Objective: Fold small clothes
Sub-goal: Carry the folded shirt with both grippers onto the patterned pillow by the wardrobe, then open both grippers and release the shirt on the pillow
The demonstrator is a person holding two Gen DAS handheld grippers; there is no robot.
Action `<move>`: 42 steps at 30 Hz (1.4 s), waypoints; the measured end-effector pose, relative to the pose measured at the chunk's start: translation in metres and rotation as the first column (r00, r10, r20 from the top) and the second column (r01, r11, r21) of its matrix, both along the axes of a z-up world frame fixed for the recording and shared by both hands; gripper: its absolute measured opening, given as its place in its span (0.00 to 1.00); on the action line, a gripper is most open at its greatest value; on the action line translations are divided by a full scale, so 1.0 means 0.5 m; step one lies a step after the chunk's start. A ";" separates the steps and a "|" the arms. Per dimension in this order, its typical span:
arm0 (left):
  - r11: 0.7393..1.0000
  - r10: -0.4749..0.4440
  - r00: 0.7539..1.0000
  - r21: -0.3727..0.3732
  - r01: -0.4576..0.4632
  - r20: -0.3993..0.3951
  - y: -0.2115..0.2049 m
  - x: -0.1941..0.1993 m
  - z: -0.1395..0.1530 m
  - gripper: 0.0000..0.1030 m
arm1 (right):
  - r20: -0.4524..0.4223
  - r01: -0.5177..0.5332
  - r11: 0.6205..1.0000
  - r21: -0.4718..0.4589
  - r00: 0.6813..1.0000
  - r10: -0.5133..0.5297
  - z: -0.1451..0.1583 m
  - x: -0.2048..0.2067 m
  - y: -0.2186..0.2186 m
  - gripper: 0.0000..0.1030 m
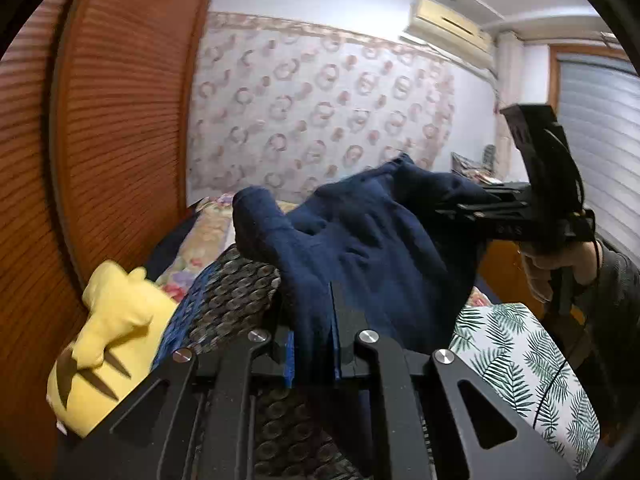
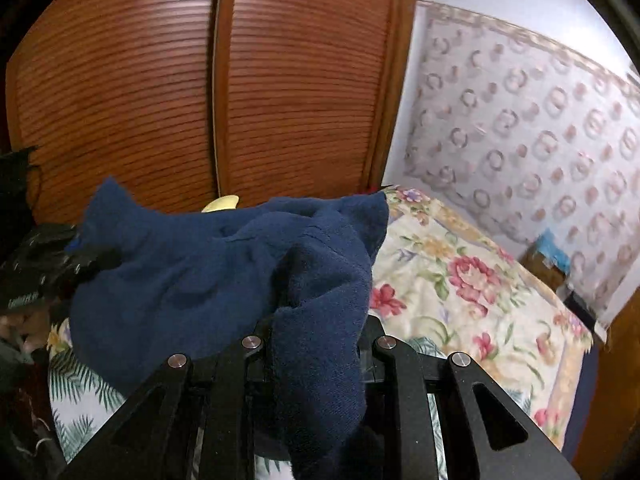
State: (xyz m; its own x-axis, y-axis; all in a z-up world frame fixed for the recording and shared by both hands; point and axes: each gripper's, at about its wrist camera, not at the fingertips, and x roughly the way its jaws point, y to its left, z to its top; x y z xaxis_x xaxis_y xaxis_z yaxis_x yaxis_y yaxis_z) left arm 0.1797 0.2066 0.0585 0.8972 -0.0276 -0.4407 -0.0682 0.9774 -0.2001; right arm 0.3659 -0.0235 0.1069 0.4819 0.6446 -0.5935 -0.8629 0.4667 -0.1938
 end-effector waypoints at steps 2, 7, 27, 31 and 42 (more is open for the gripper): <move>0.999 0.040 0.999 -0.020 -0.041 -0.008 0.022 -0.016 -0.022 0.13 | 0.008 -0.038 0.999 -0.029 0.999 0.039 -0.009 0.018 0.059 0.22; 0.989 0.123 0.991 -0.077 -0.127 -0.050 0.081 -0.049 -0.082 0.13 | -0.035 -0.105 0.992 -0.074 0.994 0.102 -0.047 0.070 0.166 0.22; 0.972 0.217 0.961 -0.054 -0.229 -0.170 0.103 -0.060 -0.182 0.14 | -0.094 -0.128 0.992 -0.007 0.987 0.127 -0.144 0.146 0.230 0.66; 0.975 0.210 0.963 -0.039 -0.220 -0.168 0.099 -0.064 -0.178 0.14 | -0.117 -0.071 0.996 -0.057 0.991 0.064 -0.217 0.202 0.285 0.66; 0.987 0.163 0.980 0.034 -0.160 -0.115 0.051 -0.119 -0.122 0.85 | -0.099 0.065 0.995 0.074 0.993 -0.058 -0.190 0.071 0.210 0.66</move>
State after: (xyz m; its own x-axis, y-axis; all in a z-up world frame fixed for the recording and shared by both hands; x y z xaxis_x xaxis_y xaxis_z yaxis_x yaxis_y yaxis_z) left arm 0.1202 0.2323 -0.0025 0.8311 0.1251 -0.5418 -0.2468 0.9561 -0.1579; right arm 0.4014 0.0814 0.0117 0.4652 0.6608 -0.5891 -0.8450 0.5298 -0.0729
